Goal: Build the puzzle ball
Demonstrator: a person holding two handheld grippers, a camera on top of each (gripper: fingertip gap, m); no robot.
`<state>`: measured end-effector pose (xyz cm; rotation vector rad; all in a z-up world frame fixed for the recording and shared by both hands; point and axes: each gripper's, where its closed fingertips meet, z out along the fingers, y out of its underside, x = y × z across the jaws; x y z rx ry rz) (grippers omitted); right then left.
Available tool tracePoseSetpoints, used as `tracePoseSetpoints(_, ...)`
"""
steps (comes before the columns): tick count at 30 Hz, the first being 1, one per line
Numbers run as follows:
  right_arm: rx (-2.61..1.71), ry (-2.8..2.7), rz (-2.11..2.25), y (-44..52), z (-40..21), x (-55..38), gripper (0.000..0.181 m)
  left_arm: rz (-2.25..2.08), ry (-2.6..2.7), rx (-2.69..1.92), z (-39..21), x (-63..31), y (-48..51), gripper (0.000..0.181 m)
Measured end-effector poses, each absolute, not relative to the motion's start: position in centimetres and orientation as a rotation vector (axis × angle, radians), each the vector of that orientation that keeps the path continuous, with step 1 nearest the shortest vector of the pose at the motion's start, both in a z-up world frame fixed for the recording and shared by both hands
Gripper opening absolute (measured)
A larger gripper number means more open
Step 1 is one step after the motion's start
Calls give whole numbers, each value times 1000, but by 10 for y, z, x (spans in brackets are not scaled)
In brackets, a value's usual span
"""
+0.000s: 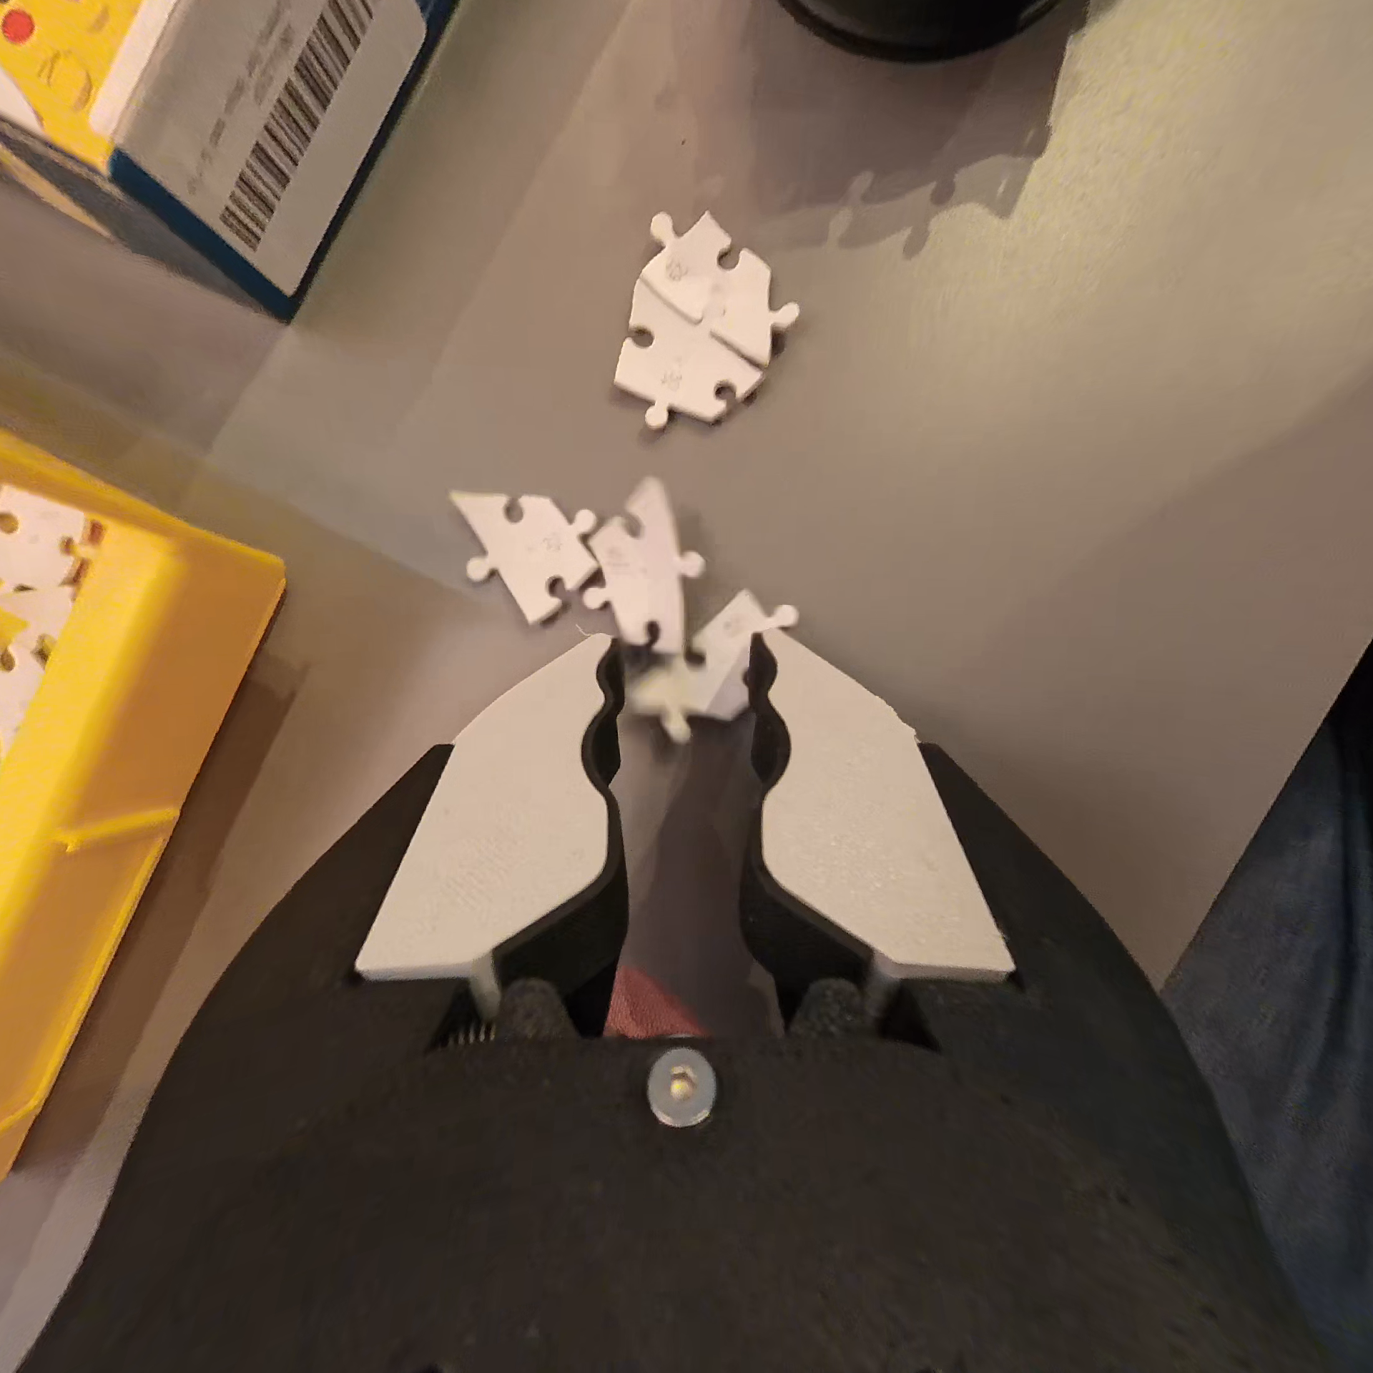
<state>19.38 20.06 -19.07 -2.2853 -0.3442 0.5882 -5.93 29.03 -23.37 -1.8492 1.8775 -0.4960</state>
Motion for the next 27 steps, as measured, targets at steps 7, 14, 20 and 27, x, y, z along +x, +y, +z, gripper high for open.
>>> tracePoseSetpoints(7,-2304,-341,564,205,-191,187,17,-487,1852,-1826,-233,-52,293,36)
tracePoseSetpoints(14,-2315,-361,551,213,-195,184,10,-467,1844,-1809,-231,-54,297,37)
tracePoseSetpoints(20,-2324,-372,507,224,-198,185,8,-458,1847,-1794,-230,-54,298,37)
tracePoseSetpoints(27,-2326,-358,540,218,-191,190,12,-462,1820,-1797,-227,-56,304,37)
